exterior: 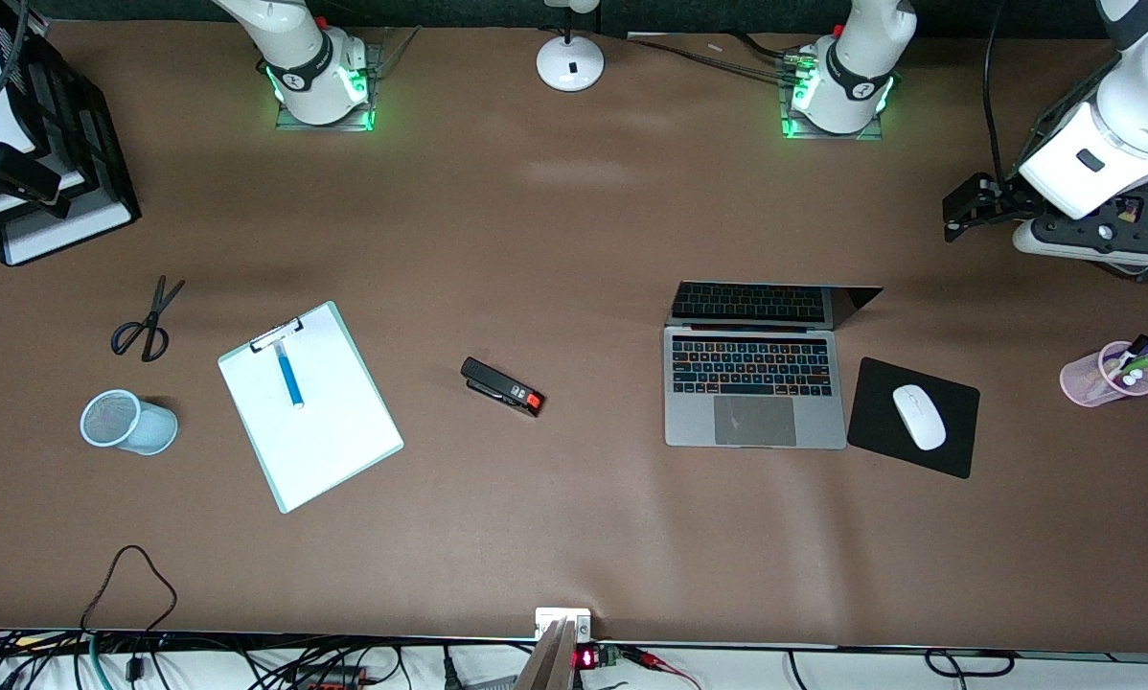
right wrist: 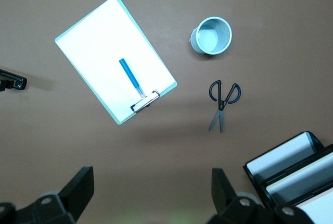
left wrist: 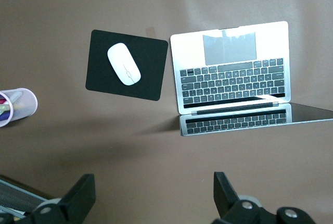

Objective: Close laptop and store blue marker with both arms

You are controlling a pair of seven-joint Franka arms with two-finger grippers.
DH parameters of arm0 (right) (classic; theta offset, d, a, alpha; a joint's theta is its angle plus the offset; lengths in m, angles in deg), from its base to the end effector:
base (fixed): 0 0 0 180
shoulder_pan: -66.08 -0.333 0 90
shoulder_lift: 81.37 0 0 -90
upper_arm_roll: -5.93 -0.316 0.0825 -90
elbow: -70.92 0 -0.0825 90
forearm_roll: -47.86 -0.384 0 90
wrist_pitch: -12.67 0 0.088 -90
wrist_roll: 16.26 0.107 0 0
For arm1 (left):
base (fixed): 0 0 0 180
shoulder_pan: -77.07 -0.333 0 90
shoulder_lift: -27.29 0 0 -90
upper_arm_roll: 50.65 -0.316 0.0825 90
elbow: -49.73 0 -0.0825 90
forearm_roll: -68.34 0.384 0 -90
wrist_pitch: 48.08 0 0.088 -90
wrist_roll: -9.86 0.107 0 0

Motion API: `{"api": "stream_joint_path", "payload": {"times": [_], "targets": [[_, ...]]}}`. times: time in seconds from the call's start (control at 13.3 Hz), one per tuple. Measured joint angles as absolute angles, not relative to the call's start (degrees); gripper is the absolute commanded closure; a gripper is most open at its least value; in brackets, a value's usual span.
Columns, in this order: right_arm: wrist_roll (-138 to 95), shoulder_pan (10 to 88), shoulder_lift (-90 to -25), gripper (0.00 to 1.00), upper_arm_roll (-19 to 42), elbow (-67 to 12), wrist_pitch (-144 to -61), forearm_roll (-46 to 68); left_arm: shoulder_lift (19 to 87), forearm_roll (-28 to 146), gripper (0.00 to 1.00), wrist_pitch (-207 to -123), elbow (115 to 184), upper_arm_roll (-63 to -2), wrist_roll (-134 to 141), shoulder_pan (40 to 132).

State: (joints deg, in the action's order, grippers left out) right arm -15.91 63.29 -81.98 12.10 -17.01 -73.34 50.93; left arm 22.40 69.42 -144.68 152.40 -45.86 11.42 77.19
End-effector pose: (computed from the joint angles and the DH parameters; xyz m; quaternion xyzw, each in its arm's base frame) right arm 0.5431 -0.0385 0.6414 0.9990 -0.0341 -0.0121 0.0259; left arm 0.5308 -0.0454 0.5757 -0.9982 0.0574 0.0101 0.0132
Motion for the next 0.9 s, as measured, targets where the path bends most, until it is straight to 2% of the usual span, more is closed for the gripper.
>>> {"api": "stream_joint_path", "payload": {"times": [0.68,0.9], "targets": [[-16.4,63.54,-81.68,0.0,11.93,-17.0,-72.9,50.91,22.4,69.42,0.0,-144.68,152.4,-45.86,11.42,77.19],[-16.87,63.54,-78.77,0.0,11.92,-17.31,-72.96,50.91,22.4,69.42,0.0,-144.68,152.38,-45.86,11.42,77.19]]}}
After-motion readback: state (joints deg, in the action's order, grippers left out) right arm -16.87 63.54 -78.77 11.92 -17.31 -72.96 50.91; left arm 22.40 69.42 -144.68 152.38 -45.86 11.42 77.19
